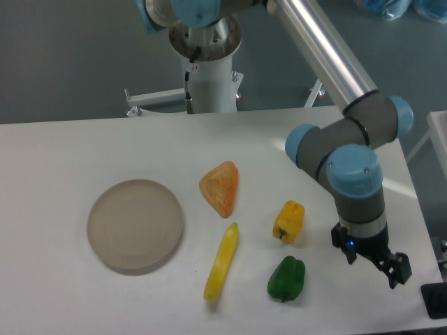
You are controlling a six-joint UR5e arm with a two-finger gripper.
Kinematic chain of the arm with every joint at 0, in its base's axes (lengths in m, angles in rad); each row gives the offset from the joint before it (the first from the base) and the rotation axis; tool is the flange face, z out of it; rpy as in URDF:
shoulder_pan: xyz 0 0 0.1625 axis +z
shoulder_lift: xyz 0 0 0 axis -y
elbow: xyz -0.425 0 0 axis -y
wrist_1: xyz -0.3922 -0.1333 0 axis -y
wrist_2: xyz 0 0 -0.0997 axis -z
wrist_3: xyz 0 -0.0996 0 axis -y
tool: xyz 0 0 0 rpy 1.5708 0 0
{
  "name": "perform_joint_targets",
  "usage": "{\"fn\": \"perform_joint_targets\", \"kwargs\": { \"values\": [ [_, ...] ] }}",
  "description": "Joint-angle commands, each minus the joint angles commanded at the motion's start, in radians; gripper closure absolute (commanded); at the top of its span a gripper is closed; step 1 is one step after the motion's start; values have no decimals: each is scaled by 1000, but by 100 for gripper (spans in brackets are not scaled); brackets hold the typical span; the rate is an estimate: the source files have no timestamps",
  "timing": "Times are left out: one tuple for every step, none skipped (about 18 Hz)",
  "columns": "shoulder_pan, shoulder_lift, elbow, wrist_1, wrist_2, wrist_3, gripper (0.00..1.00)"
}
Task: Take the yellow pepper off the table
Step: 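Move the open gripper over the yellow bell pepper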
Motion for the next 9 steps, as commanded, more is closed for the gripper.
{"fn": "perform_joint_targets", "kwargs": {
  "values": [
    [8,18,-8,-47,-26,-5,0],
    [15,34,-18,-97,-42,-21,0],
    [18,49,-40,-135,-43,-55,0],
    [23,68,-67,-160,-45,-92,0],
    [31,83,-95,-169,-57,-124,0],
    [35,98,-133,-169,-83,-150,0],
    [37,112,-164,-166,-118,-167,0],
    [48,123,-189,-165,-156,-181,0],
    [57,135,-210,-165,-190,-202,0]
  ]
}}
